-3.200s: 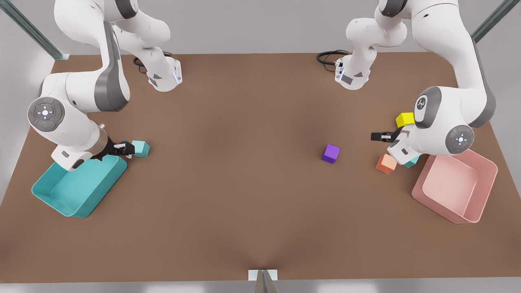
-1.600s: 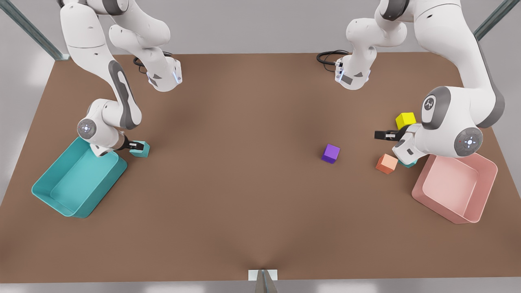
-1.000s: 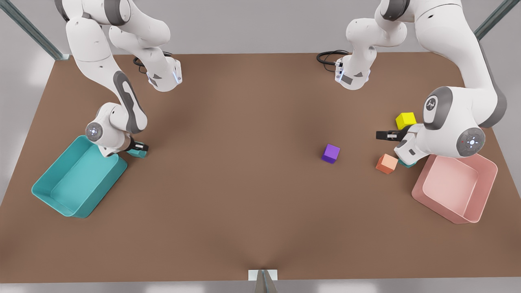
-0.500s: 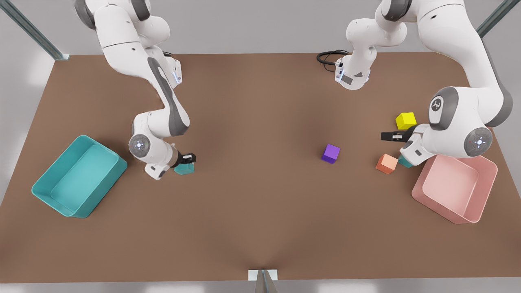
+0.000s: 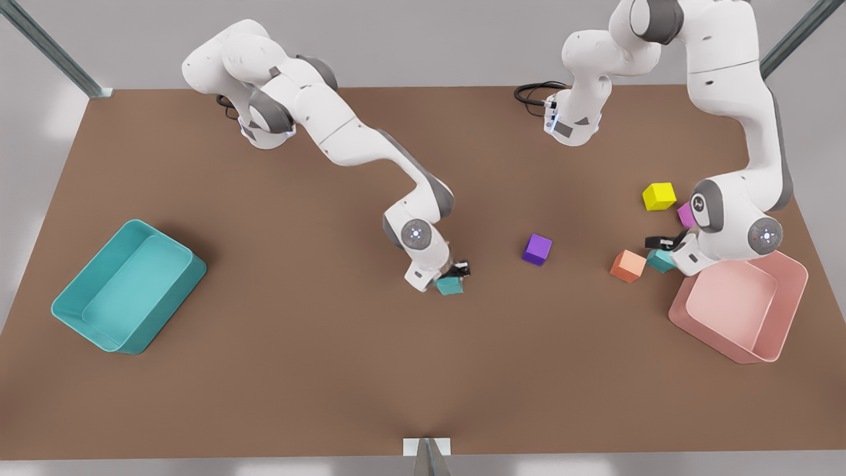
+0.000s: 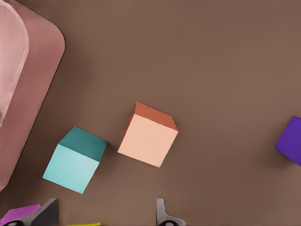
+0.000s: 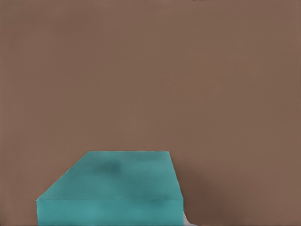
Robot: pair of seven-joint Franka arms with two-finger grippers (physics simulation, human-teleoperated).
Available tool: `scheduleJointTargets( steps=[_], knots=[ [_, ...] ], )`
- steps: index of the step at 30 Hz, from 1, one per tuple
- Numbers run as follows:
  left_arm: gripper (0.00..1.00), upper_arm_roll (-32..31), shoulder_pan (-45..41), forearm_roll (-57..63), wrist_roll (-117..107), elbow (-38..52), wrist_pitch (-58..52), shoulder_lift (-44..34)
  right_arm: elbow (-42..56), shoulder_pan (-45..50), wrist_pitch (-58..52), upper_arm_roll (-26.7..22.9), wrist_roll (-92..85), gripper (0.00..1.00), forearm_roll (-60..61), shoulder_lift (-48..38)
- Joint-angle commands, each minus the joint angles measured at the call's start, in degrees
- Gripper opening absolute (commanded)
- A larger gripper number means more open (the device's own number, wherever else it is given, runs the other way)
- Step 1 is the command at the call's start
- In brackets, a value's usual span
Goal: Stack the two blue cubes on top of each other
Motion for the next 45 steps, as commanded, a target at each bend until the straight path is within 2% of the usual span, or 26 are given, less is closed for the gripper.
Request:
scheduleJointTargets(
  steps=[1,7,9,10,12,13,14,16,17,18,19,21,22,23,24,25,28,30,31,33,34,35,36,38,39,45],
  knots=[
    [1.0,0.34,0.51,0.21,42.4,-0.06,7.67,0.9,0.31,-0.07,4.68,-0.2,42.69,1.0,1.6,0.45],
    [1.0,1.48,1.21,0.21,51.45,-3.13,12.95,2.13,1.19,-0.25,1.69,0.24,42.78,1.0,2.13,-0.43],
    [1.0,1.74,2.71,0.21,55.67,-3.57,16.46,4.24,2.42,-2.53,-8.24,0.33,39.97,1.0,2.13,-5.0],
    [1.0,1.74,2.71,0.21,55.76,-3.57,16.64,4.5,2.42,-6.29,-11.22,4.44,37.78,1.0,2.13,-7.63],
    [1.0,1.74,2.71,0.12,55.58,-3.66,16.64,4.68,2.34,-9.21,-17.11,5.16,32.34,1.0,1.95,-10.8],
    [1.0,1.74,2.71,0.03,55.41,-3.66,16.72,4.94,2.34,-11.32,-20.53,5.07,26.81,1.0,1.43,-12.2],
    [1.0,1.74,2.71,-0.06,55.41,-3.75,16.72,5.47,2.07,-14.66,-28.97,4.2,15.56,1.0,-2.25,-15.19],
    [1.0,1.74,2.71,-0.14,55.32,-3.75,16.72,6.0,1.37,-16.16,-49.19,4.37,-9.58,1.0,-26.25,-23.01],
    [1.0,1.74,2.71,-0.14,55.23,-3.75,16.72,6.0,1.28,-18.35,-53.5,3.67,-21.96,1.0,-28.45,-25.74],
    [1.0,1.83,2.71,-0.14,55.23,-3.75,16.72,6.44,1.11,-20.72,-55.09,-0.55,-37.7,1.0,-29.69,-29.43],
    [1.0,1.83,3.15,-0.14,55.23,-3.75,16.72,7.14,0.14,-24.24,-55.18,-1.69,-46.86,1.0,-30.91,-33.38],
    [1.0,1.74,3.32,-0.23,54.88,-6.12,18.22,7.49,-10.04,-27.14,-55.53,-0.73,-35.27,1.0,-31.36,-43.75],
    [1.0,1.83,3.32,-0.41,54.79,-6.91,19.45,7.49,-17.86,-28.02,-49.49,-0.55,-34.91,1.0,-31.27,-48.93],
    [1.0,1.83,3.32,-1.55,54.79,-7.26,19.8,7.58,-23.07,-30.31,-41.47,1.99,-35.26,1.0,-31.27,-51.41],
    [1.0,1.83,3.32,-1.64,54.0,-7.53,19.8,7.58,-22.36,-34.43,-41.38,8.23,-35.26,1.0,-33.37,-50.97],
    [1.0,1.83,3.32,-1.64,53.91,-7.61,19.89,7.75,-21.49,-35.06,-41.55,8.59,-35.53,1.0,-33.73,-49.56],
    [1.0,1.74,3.94,-1.64,53.91,-7.61,20.68,8.81,-16.13,-31.98,-41.9,5.34,-36.23,1.0,-33.91,-46.23],
    [1.0,1.83,3.94,-1.64,53.91,-7.61,20.68,9.34,-15.68,-29.61,-42.34,1.3,-40.89,1.0,-33.03,-46.75],
    [1.0,1.83,4.02,-1.64,53.91,-7.61,20.68,9.51,-16.29,-29.08,-43.31,1.21,-40.28,1.0,-32.94,-47.36],
    [1.0,1.83,4.2,-1.64,53.91,-7.53,20.68,10.48,-17.44,-32.05,-43.22,2.08,-32.11,1.0,-30.04,-47.98],
    [1.0,1.74,4.2,-1.99,53.91,-7.53,20.68,10.74,-19.19,-36.44,-42.18,6.54,-32.71,1.0,-29.6,-48.76],
    [1.0,1.74,4.38,-2.43,53.91,-7.61,20.68,11.45,-23.68,-37.69,-39.18,7.89,-32.89,1.0,-29.6,-51.76],
    [1.0,1.83,4.55,-2.43,53.91,-7.61,21.03,11.8,-23.5,-37.34,-39.18,7.97,-32.8,1.0,-29.6,-51.67],
    [0.69,1.74,4.55,-2.52,53.91,-7.61,21.03,11.71,-23.24,-36.99,-39.62,8.06,-32.54,1.0,-29.25,-51.58],
    [0.66,1.83,4.55,-2.43,53.91,-7.53,21.03,11.62,-23.24,-37.34,-40.5,7.89,-32.54,1.0,-29.16,-51.67],
    [0.66,1.83,4.46,-2.34,52.86,-7.44,14.45,6.62,-23.68,-38.22,-40.85,7.45,-32.54,1.0,-26.96,-51.58]
  ],
)
